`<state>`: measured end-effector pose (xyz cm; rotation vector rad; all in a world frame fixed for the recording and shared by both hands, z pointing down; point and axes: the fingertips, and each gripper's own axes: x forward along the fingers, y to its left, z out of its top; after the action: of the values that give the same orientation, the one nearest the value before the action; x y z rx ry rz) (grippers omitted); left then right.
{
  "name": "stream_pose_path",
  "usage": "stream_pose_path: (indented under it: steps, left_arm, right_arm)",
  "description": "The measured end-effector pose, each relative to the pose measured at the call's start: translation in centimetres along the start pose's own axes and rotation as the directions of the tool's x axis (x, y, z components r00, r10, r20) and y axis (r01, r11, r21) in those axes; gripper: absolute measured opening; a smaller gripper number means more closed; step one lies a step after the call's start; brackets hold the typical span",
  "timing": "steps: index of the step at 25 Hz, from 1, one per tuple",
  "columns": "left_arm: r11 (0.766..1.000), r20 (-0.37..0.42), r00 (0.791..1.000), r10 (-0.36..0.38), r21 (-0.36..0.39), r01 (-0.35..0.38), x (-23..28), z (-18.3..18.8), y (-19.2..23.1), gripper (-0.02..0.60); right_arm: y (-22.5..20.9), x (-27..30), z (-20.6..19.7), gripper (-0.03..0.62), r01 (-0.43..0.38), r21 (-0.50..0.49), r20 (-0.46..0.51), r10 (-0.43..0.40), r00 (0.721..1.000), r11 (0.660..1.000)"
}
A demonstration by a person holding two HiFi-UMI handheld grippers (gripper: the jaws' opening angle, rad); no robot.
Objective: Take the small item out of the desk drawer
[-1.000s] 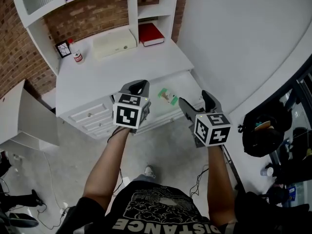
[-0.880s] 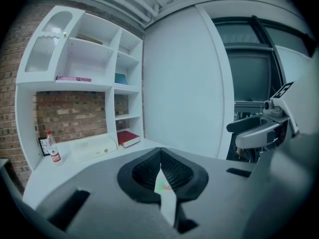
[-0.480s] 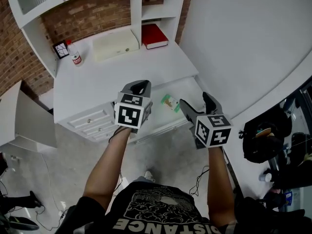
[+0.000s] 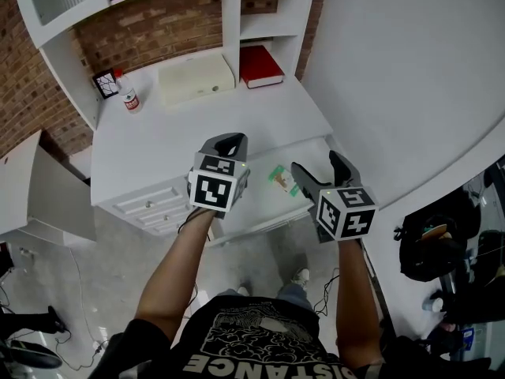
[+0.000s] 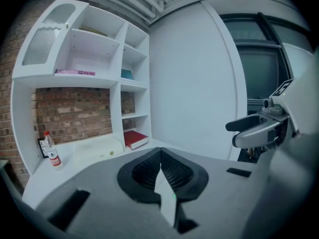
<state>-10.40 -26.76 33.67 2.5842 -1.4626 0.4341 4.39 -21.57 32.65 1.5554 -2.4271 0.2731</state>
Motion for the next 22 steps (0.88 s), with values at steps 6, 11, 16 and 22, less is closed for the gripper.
stream_pose_path:
  steps: [6,11,16,22]
  left_arm:
    - [0.997,-0.002,0.997,0.074,-0.013,-0.075,1.7,0.3,1.6,0.009]
    - [0.984,-0.02,0.985,0.173,-0.034,-0.173,3.7,0.7,2.3,0.008]
    - [0.956,-0.044,0.959,0.281,-0.076,-0.284,5.7,1.0,2.2,0.009]
    - [0.911,-0.069,0.918,0.39,-0.112,-0.396,7.0,0.8,1.3,0.009]
  right_arm:
    - [-1.4,3.2,0.4,0.408,-0.073,-0.015,-0.002,0.073,0.997,0.997]
    - [-4.2,6.0,0.7,0.408,-0.165,-0.029,-0.02,0.164,0.986,0.986]
    - [-7.4,8.6,1.3,0.408,-0.276,-0.048,-0.045,0.273,0.961,0.96]
    - [-10.5,10.8,1.7,0.411,-0.397,-0.041,-0.063,0.394,0.917,0.917]
